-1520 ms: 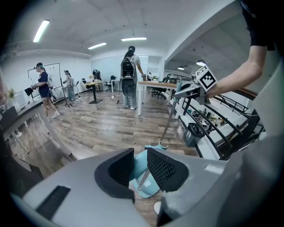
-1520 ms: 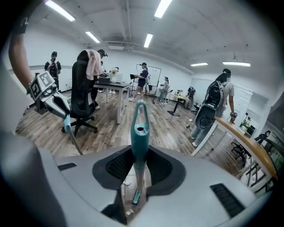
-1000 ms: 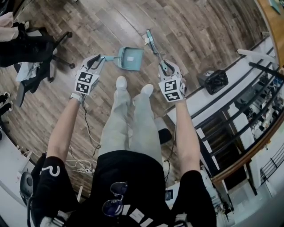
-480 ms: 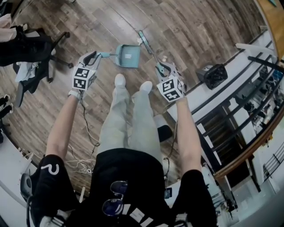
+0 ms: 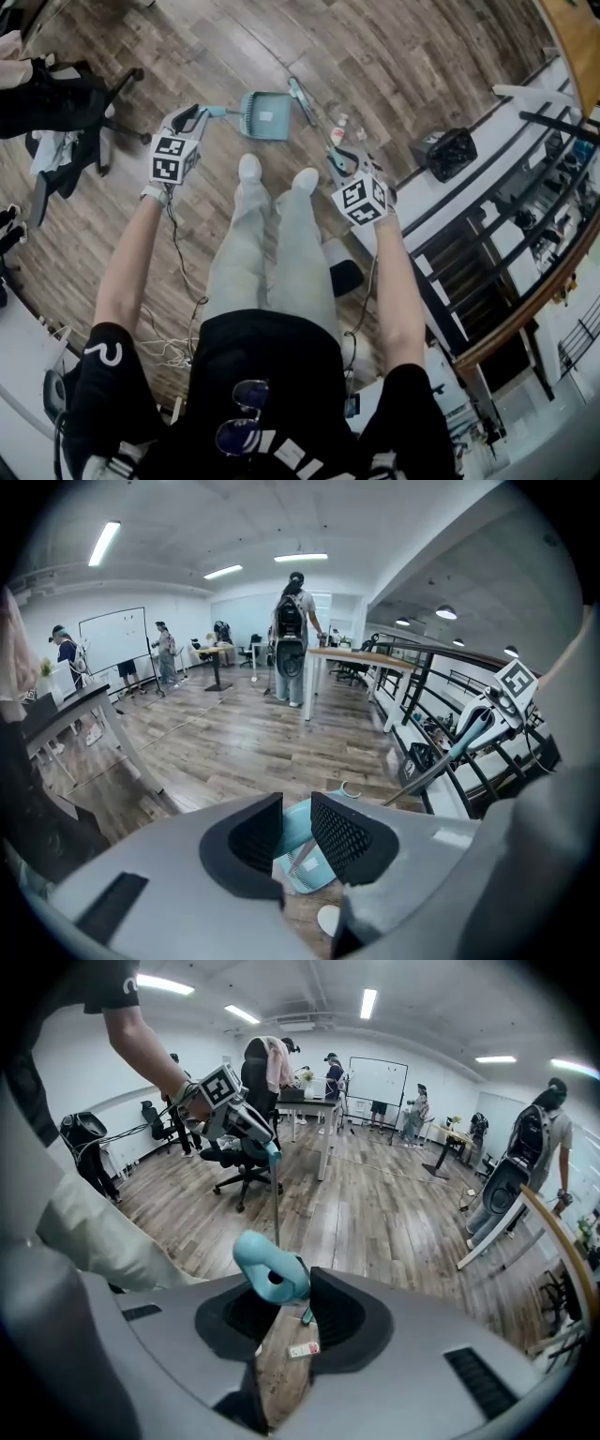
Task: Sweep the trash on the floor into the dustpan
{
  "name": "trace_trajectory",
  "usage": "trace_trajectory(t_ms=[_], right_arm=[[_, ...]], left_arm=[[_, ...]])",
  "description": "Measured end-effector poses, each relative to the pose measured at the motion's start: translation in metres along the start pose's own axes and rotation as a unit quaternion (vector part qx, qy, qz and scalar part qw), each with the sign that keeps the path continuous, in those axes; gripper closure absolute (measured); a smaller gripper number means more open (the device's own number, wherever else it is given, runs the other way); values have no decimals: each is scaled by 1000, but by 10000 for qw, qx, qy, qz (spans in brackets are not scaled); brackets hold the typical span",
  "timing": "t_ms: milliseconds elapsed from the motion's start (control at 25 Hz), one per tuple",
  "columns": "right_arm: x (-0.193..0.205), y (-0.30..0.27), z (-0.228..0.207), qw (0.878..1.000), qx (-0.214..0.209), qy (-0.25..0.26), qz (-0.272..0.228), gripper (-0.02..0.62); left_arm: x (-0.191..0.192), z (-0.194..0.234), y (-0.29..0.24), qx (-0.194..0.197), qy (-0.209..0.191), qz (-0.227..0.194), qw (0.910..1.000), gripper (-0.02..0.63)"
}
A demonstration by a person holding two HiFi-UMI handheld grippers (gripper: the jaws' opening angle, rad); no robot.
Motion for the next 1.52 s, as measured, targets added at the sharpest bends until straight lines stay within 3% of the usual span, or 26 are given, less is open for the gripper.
trace_trajectory(t_ms=[280, 640, 1160, 1520], right_arm=[[10, 16, 17, 9986, -92, -503, -127, 508], [-6, 14, 43, 9903, -256, -1219, -619, 507], [-19, 30, 6, 9725, 583, -2015, -1011, 511], [-15, 30, -2, 9692, 935, -2111, -861, 511]], left_arm=[[0, 0, 0, -17, 91, 58, 9999, 522], [-3, 0, 0, 41, 117, 96, 9999, 522], [-2, 2, -2, 158, -74, 80, 9998, 522], [-3, 0, -2, 181, -145, 178, 9996, 522]])
Point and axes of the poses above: the fingertips, and each gripper's own axes: y backward along the fingers, z to its left, x out of its underside, the point moved 6 cm from there along y, backward along the fingers, and after that the axes turned 10 degrees about -y, right-handed, at the moved point
